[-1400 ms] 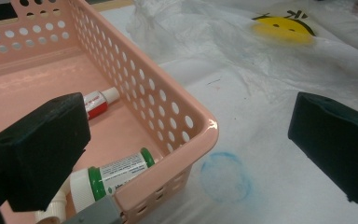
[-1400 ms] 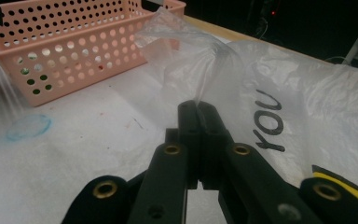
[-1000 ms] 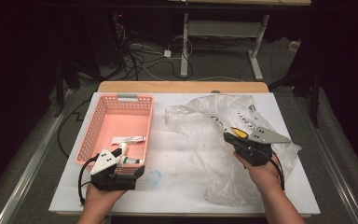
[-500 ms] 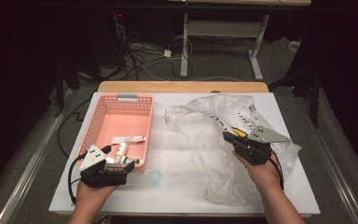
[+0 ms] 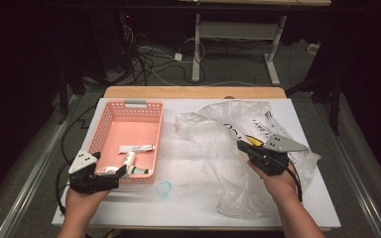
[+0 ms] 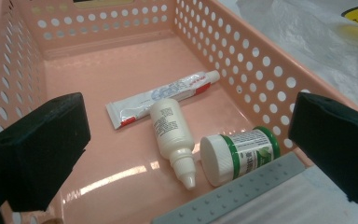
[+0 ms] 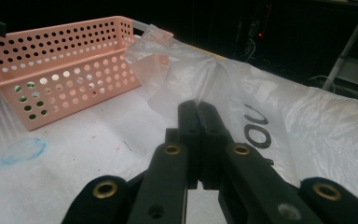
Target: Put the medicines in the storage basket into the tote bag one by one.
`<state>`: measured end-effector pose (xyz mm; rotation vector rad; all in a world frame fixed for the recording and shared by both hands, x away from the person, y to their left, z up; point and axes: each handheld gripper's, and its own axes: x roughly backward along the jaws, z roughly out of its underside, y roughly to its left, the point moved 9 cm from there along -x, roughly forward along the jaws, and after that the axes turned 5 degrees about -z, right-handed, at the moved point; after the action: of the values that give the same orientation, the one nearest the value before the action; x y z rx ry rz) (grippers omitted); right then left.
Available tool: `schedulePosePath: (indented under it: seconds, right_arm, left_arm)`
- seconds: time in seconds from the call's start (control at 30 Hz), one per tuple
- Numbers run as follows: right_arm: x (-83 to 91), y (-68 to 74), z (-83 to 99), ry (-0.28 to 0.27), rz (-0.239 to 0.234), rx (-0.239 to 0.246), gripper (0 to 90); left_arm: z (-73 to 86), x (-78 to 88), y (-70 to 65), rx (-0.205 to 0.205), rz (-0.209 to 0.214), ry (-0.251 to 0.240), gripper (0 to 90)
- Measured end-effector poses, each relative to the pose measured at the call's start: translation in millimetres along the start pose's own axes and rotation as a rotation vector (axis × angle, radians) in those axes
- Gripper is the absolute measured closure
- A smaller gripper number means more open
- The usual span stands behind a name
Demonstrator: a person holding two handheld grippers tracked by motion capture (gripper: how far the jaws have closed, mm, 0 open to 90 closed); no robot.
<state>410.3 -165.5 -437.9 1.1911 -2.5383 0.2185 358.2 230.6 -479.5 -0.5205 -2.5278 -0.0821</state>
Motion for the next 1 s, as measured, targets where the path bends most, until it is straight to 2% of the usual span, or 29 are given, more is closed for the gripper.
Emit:
schedulePosePath:
  seconds: [0.33,0.43,0.53,0.6,0.8,1.0]
  right_arm:
    - [-0.8,-1.5,0.7,0.001,0.003,0.004,90.0]
    - [-1.2,-1.2,1.9,0.004,-0.003,0.004,90.0]
    - [-1.3,0.2,1.7,0.003,-0.009,0.004,90.0]
    - [-1.5,0.2,1.0,0.0,-0.012,-0.003,90.0]
    - [-2.4,0.8,-0.4,-0.004,-0.016,0.004,90.0]
    - [-2.7,1.1,1.0,0.003,-0.02,0.003,90.0]
  left_arm:
    - [-5.2,-1.7,2.7,0.027,-0.007,0.004,0.0]
    - [-11.4,-1.3,3.5,0.028,-0.03,-0.006,0.0]
    - [-19.7,-0.9,3.9,0.047,-0.025,-0.022,0.0]
    - [-23.9,-2.6,4.5,0.044,-0.024,-0.024,0.0]
    - [-35.6,-14.7,1.9,0.039,-0.001,0.006,0.0]
    - [-46.7,-29.7,1.1,0.009,-0.006,0.058,0.0]
